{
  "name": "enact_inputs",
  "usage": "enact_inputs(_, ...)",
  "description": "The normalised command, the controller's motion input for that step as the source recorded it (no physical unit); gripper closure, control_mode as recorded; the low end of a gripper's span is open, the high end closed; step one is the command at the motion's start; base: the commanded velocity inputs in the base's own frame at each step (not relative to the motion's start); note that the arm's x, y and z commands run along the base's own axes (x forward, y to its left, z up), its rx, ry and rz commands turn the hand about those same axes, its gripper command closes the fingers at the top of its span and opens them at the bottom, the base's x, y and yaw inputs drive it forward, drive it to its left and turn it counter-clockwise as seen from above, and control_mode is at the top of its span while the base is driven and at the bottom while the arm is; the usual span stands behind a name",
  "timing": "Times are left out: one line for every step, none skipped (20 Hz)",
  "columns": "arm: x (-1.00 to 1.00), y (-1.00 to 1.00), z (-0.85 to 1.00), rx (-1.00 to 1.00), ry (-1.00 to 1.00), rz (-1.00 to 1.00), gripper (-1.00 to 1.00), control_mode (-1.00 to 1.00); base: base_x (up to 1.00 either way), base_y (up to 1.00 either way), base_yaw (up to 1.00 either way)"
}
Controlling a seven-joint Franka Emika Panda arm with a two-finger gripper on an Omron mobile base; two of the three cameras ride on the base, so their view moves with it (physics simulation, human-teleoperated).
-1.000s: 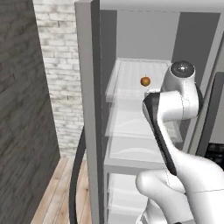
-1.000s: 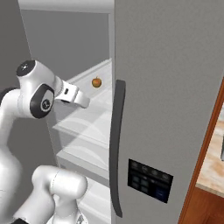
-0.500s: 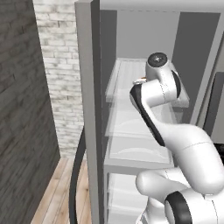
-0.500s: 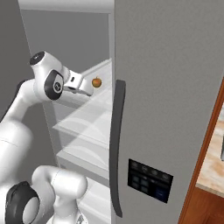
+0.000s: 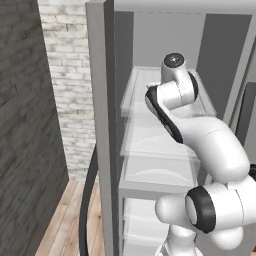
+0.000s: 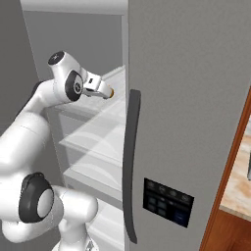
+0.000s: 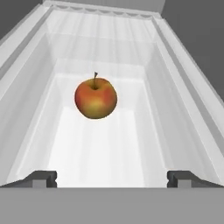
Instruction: Pick the tangerine and apple from the fridge and place them inside the tupperware on the counter.
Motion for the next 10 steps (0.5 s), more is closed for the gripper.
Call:
enact_inputs(0.49,0.00,0.00,0.01,0.00,0.03,-1.00,-1.00,0.00,0.00,0.00)
enact_inputs(0.48,0.00,0.00,0.02,0.00,0.03,-1.00,-1.00,0.00,0.00,0.00)
enact_inputs(0.46,0.00,-0.02,0.04,0.04,0.01,-1.00,-1.00,0.00,0.00,0.00)
enact_inputs(0.42,0.00,-0.02,0.03,0.04,0.00,-1.00,-1.00,0.00,0.00,0.00)
enact_inputs(0.39,0.00,-0.04,0.01,0.06,0.00,-1.00,-1.00,0.00,0.00,0.00)
enact_inputs(0.39,0.00,-0.04,0.00,0.09,0.00,-1.00,-1.00,0.00,0.00,0.00)
enact_inputs(0.42,0.00,-0.03,0.00,0.14,0.00,-1.00,-1.00,0.00,0.00,0.00)
enact_inputs(0.43,0.00,-0.01,0.00,0.21,0.00,-1.00,-1.00,0.00,0.00,0.00)
enact_inputs(0.40,0.00,-0.03,0.01,0.21,0.00,-1.00,-1.00,0.00,0.00,0.00)
enact_inputs(0.43,0.00,-0.03,0.00,0.24,0.00,-1.00,-1.00,0.00,0.00,0.00)
